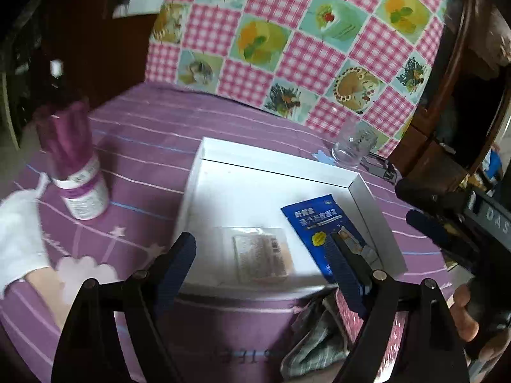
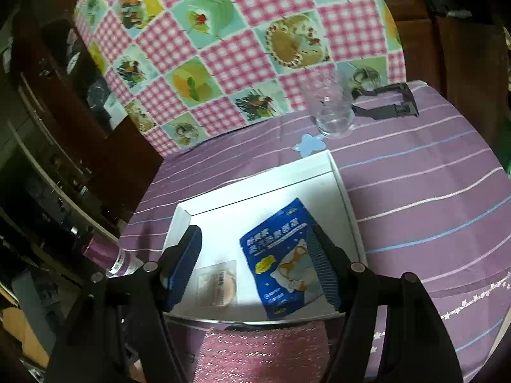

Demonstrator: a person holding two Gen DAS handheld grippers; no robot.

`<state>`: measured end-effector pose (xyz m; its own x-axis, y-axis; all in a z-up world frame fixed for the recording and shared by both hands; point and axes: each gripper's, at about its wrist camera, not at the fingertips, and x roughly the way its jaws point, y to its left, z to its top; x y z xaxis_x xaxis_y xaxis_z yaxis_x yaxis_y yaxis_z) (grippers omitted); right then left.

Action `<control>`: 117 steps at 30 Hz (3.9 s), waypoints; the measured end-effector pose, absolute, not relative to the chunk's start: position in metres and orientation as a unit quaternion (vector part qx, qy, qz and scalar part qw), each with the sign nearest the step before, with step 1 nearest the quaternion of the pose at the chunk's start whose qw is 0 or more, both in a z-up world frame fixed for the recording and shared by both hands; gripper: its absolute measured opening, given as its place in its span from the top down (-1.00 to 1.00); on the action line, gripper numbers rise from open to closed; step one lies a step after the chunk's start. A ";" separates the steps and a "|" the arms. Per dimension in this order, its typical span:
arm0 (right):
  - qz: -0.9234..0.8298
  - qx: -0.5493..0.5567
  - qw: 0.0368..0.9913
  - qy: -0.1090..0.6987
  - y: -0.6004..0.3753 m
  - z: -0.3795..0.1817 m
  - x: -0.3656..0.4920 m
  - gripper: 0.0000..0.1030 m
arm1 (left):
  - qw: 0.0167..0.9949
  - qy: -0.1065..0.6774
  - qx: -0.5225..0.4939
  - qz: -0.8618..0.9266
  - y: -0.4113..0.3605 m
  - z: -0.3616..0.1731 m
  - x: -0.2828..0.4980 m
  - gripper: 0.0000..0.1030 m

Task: Organize soft objects

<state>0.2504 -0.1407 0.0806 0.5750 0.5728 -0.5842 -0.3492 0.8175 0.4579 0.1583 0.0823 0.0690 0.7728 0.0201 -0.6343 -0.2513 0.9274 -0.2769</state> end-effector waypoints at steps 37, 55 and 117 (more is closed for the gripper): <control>0.232 0.012 0.922 0.311 -0.206 0.076 0.118 -0.34 | 0.931 0.298 -0.173 0.122 0.068 0.115 0.064 -0.67; 0.211 0.008 0.923 0.323 -0.208 0.063 0.121 -0.34 | 0.951 0.282 -0.099 0.085 0.040 0.065 0.062 -0.67; 0.284 0.083 0.900 0.319 -0.219 0.073 0.106 0.81 | 0.940 0.318 -0.124 0.028 0.002 0.093 0.071 -0.67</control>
<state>0.1058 -0.2194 0.0728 0.6345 0.5647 -0.5278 -0.4593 0.8246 0.3301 0.0707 0.0017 0.0930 0.7960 -0.0259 -0.6047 -0.1317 0.9677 -0.2149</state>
